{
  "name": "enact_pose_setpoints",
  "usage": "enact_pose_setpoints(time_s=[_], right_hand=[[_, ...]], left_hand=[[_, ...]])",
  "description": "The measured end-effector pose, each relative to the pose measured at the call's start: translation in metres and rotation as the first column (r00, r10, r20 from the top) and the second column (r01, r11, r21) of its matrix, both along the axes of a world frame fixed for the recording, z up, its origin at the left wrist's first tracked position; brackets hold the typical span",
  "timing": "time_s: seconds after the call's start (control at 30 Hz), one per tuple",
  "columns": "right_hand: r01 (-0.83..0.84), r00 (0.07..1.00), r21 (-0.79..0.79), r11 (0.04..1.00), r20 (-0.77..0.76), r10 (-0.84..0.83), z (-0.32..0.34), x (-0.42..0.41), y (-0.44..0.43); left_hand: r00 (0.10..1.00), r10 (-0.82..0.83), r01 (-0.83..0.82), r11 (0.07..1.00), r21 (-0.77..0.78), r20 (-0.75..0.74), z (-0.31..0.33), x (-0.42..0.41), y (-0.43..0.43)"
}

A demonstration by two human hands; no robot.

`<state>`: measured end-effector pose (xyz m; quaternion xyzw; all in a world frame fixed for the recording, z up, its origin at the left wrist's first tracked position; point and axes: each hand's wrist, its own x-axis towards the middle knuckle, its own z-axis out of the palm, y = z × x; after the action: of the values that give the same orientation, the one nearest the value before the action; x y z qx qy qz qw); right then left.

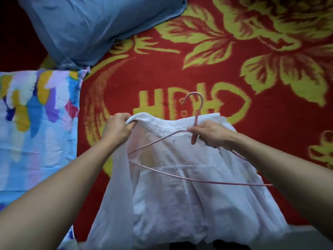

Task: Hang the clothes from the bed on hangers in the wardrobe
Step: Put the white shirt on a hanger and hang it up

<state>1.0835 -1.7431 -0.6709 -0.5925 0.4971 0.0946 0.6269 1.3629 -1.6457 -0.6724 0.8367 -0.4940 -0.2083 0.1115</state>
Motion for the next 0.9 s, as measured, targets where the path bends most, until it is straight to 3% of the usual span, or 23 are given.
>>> enact_pose_setpoints(time_s=[0.13, 0.27, 0.37, 0.4, 0.43, 0.47, 0.5, 0.57, 0.63, 0.7, 0.8, 0.87, 0.9], right_hand=[[-0.019, 0.997, 0.0, 1.0, 0.072, 0.019, -0.023, 0.078, 0.015], [-0.024, 0.994, 0.011, 1.0, 0.106, 0.023, -0.044, 0.1, 0.021], [0.18, 0.971, 0.088, 0.98, 0.145, -0.191, -0.055, 0.09, 0.022], [0.265, 0.955, 0.039, 0.964, 0.131, -0.268, -0.061, 0.083, 0.019], [0.299, 0.954, -0.136, 0.944, 0.081, -0.29, -0.069, 0.073, 0.013], [0.2, 0.969, -0.383, 0.902, -0.056, -0.239, -0.08, 0.058, 0.005], [-0.009, 0.95, -0.546, 0.838, -0.265, -0.163, -0.087, 0.042, -0.002], [-0.363, 0.811, -0.565, 0.741, -0.583, -0.048, -0.098, 0.008, -0.008], [-0.41, 0.744, -0.52, 0.75, -0.666, -0.056, -0.099, -0.015, -0.01], [-0.203, 0.808, -0.57, 0.796, -0.557, -0.192, -0.093, -0.024, -0.016], [0.167, 0.899, -0.626, 0.762, -0.221, -0.378, -0.076, -0.026, -0.025], [0.296, 0.926, -0.518, 0.803, -0.053, -0.375, -0.056, -0.02, -0.019], [0.269, 0.953, -0.394, 0.879, -0.025, -0.303, -0.044, -0.018, -0.01]], left_hand=[[0.967, -0.226, 0.224, 0.974, -0.035, -0.117, -0.019, 0.007, 0.011], [0.872, -0.135, 0.187, 0.98, 0.065, -0.471, -0.042, 0.021, 0.024], [0.822, -0.153, 0.23, 0.97, 0.074, -0.548, -0.059, 0.018, 0.033], [0.83, -0.175, 0.234, 0.971, 0.047, -0.529, -0.063, 0.017, 0.035], [0.843, -0.191, 0.229, 0.973, 0.015, -0.502, -0.067, 0.017, 0.037], [0.856, -0.194, 0.214, 0.977, -0.013, -0.478, -0.07, 0.019, 0.038], [0.868, -0.183, 0.19, 0.981, -0.032, -0.462, -0.073, 0.023, 0.039], [0.888, -0.153, 0.149, 0.988, -0.043, -0.433, -0.076, 0.028, 0.04], [0.903, -0.123, 0.117, 0.992, -0.04, -0.413, -0.078, 0.027, 0.042], [0.906, -0.095, 0.085, 0.996, -0.041, -0.412, -0.076, 0.019, 0.042], [0.934, -0.114, 0.1, 0.993, -0.061, -0.338, -0.07, 0.002, 0.038], [0.944, -0.097, 0.075, 0.994, -0.079, -0.316, -0.067, -0.007, 0.033], [0.945, -0.08, 0.053, 0.994, -0.094, -0.316, -0.066, -0.009, 0.031]])
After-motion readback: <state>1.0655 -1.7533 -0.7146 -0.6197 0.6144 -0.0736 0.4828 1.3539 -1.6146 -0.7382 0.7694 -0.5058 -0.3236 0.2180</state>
